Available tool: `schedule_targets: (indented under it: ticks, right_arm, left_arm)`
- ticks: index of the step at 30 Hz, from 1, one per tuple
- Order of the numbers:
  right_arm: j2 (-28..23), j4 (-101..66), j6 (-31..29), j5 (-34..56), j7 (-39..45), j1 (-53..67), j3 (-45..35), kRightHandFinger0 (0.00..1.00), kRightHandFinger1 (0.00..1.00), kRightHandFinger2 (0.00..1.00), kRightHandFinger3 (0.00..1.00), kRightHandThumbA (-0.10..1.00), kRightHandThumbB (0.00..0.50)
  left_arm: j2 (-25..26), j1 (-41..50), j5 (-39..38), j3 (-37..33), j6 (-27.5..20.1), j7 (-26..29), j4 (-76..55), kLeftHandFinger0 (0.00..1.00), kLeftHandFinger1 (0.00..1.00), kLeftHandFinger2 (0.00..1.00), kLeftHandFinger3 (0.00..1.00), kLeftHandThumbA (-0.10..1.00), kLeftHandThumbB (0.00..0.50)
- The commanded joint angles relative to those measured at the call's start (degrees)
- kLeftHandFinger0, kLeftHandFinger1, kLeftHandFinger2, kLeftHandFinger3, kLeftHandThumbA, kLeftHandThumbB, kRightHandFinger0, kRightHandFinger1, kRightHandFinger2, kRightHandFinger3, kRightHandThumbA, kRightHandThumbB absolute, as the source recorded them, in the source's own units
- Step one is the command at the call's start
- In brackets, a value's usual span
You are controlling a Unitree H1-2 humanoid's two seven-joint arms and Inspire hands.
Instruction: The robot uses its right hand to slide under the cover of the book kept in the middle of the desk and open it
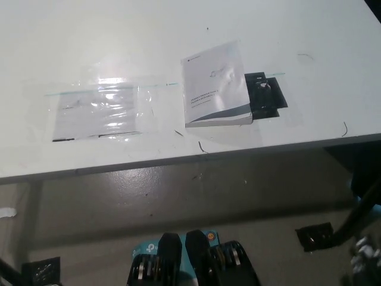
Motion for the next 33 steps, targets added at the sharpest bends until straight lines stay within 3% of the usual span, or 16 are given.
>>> schedule_targets:
  ticks: [1,5,10,13,17,18,20,22,25,30,33]
  right_arm:
    - [1.99,-11.78,2.0,11.2,-7.24,-7.16,-1.47,0.93,0.92,0.94,1.0,1.0,0.202]
    - [0.14,-16.48,3.67,12.69,-12.96,-11.25,-1.94,0.88,0.88,0.91,1.0,1.0,0.201]
    - [-1.31,-17.95,4.69,12.21,-15.64,-15.58,-0.97,0.93,0.91,0.9,1.0,1.0,0.172]
    - [-2.33,-18.04,4.6,11.89,-14.76,-17.73,0.62,0.97,0.94,0.93,1.0,1.0,0.186]
    - [-2.82,-17.96,5.6,10.47,-16.51,-21.27,3.0,0.95,0.91,0.89,1.0,1.0,0.231]
    - [-2.82,-17.47,5.9,9.96,-17.07,-22.74,3.86,0.9,0.86,0.84,1.0,1.0,0.233]
    - [-2.98,-17.41,5.71,10.11,-17.43,-22.71,4.17,0.89,0.86,0.83,1.0,1.0,0.233]
    - [-2.94,-14.96,5.69,8.21,-17.25,-25.12,6.47,0.96,0.91,0.89,1.0,1.0,0.204]
    - [-3.12,-11.8,5.58,7.4,-16.41,-26.85,8.18,0.94,0.9,0.91,1.0,1.0,0.174]
    - [-3.44,-5.74,5.04,5.95,-16.36,-30.42,10.14,0.9,0.91,0.91,1.0,1.0,0.182]
    - [-3.6,0.16,4.63,5.18,-15.79,-33.34,10.74,0.95,0.93,0.93,1.0,1.0,0.141]
  left_arm:
    - [-0.33,-0.48,-5.99,0.66,0.04,-3.0,-0.3,0.83,0.81,0.84,0.94,1.0,0.157]
    - [-0.06,-0.19,-6.97,0.36,0.25,-2.94,-0.54,0.84,0.81,0.85,0.96,0.98,0.17]
    - [0.24,-0.06,-6.96,-0.09,0.8,-1.51,-1.12,0.83,0.8,0.85,0.95,0.98,0.159]
    - [0.43,0.2,-6.78,-0.72,0.69,-1.64,-1.42,0.83,0.8,0.85,0.96,1.0,0.157]
    - [0.76,0.02,-7.5,-0.78,0.27,-2.32,-0.65,0.84,0.81,0.86,0.96,0.99,0.161]
    - [0.83,0.01,-7.52,-0.78,0.63,-1.93,-0.77,0.83,0.8,0.86,0.96,0.99,0.16]
    - [0.95,-0.01,-7.51,-0.89,0.74,-1.83,-0.77,0.83,0.8,0.85,0.96,0.99,0.161]
    - [0.9,0.09,-7.75,-0.99,0.09,-2.41,-0.7,0.84,0.8,0.84,0.94,0.98,0.16]
    - [1.12,0.22,-7.96,-1.25,0.01,-2.91,-0.79,0.83,0.81,0.86,0.96,0.98,0.164]
    - [1.07,-0.39,-8.33,-1.17,0.83,-1.53,-1.21,0.8,0.78,0.84,0.95,0.96,0.156]
    - [1.12,-0.78,-7.81,-1.44,0.25,-1.46,-0.87,0.8,0.78,0.84,0.92,0.98,0.145]
